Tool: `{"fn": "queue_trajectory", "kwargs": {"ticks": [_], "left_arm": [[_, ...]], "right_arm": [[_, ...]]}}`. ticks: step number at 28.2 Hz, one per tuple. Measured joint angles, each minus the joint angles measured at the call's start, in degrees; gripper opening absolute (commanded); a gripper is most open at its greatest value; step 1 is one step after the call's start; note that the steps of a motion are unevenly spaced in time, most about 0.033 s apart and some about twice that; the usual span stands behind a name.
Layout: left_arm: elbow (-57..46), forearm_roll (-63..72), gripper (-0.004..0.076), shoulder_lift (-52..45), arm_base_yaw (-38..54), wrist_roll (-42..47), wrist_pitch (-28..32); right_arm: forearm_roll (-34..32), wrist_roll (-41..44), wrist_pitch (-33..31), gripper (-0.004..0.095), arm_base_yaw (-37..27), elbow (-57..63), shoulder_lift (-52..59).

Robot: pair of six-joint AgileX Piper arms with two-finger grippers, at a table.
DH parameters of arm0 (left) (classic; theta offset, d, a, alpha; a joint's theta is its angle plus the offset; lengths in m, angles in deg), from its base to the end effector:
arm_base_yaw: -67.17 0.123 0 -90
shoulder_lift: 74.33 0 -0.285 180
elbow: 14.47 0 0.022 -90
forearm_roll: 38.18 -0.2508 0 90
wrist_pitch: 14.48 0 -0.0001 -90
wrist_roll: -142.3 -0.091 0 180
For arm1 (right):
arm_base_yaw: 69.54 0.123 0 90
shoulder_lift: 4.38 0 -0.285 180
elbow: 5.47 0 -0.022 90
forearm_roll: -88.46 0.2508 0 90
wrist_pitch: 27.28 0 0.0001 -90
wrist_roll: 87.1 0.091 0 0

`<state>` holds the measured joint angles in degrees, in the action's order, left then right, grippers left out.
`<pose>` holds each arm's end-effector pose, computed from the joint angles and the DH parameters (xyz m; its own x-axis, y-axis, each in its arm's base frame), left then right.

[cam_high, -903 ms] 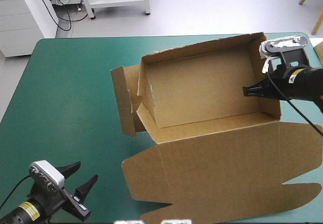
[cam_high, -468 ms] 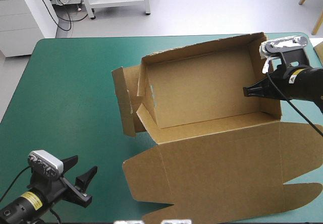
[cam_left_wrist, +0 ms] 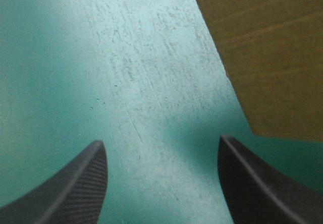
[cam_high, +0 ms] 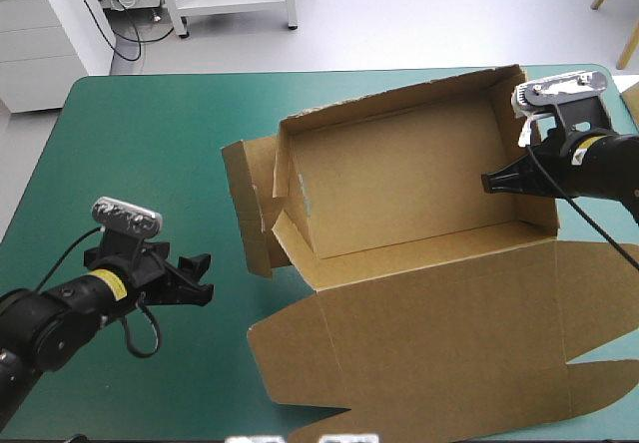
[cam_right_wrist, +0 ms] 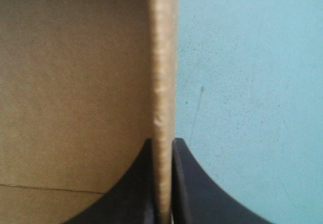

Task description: Fold the box

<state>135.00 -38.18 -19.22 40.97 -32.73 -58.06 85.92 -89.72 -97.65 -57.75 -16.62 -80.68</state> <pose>0.1398 -0.0688 0.3402 -0.6035 0.2004 -0.7718 0.3907 0.9181 -0.0671 0.2107 0.0401 0.4603 -0.6863 -0.2051 -0.6978 -0.2175 0.9734 -0.0722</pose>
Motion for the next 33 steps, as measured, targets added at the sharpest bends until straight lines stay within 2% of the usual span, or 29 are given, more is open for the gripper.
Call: {"fn": "queue_trajectory", "kwargs": {"ticks": [5,11,14,21,28,30,33], "left_arm": [[4.61,0.00,0.0454,7.00,2.97,0.00,-0.47],[6.22,2.64,0.0454,10.19,14.31,-2.73,-0.48],[6.27,9.84,0.0454,11.77,20.60,-10.26,-0.48],[6.32,37.72,0.0454,22.53,32.76,-37.01,-2.02],[6.38,59.75,0.0454,35.83,34.97,-57.00,-3.76],[6.44,65.07,0.0454,39.46,35.09,-61.63,-5.27],[6.44,74.22,0.0454,46.69,35.08,-70.26,-12.46]], "right_arm": [[0.00,0.00,0.00,-0.0022,0.00,0.00,0.00],[0.00,-0.02,0.00,-0.0022,0.00,0.00,0.00],[0.00,-0.02,0.00,-0.0022,0.00,0.00,0.00],[0.00,-0.02,0.00,-0.0022,0.00,0.00,0.00],[0.00,-0.02,0.00,-0.0021,0.00,0.00,0.00],[0.00,-0.02,0.00,-0.0022,0.00,0.00,0.00],[-0.05,0.03,0.00,-0.0022,0.00,0.00,0.00]]}}
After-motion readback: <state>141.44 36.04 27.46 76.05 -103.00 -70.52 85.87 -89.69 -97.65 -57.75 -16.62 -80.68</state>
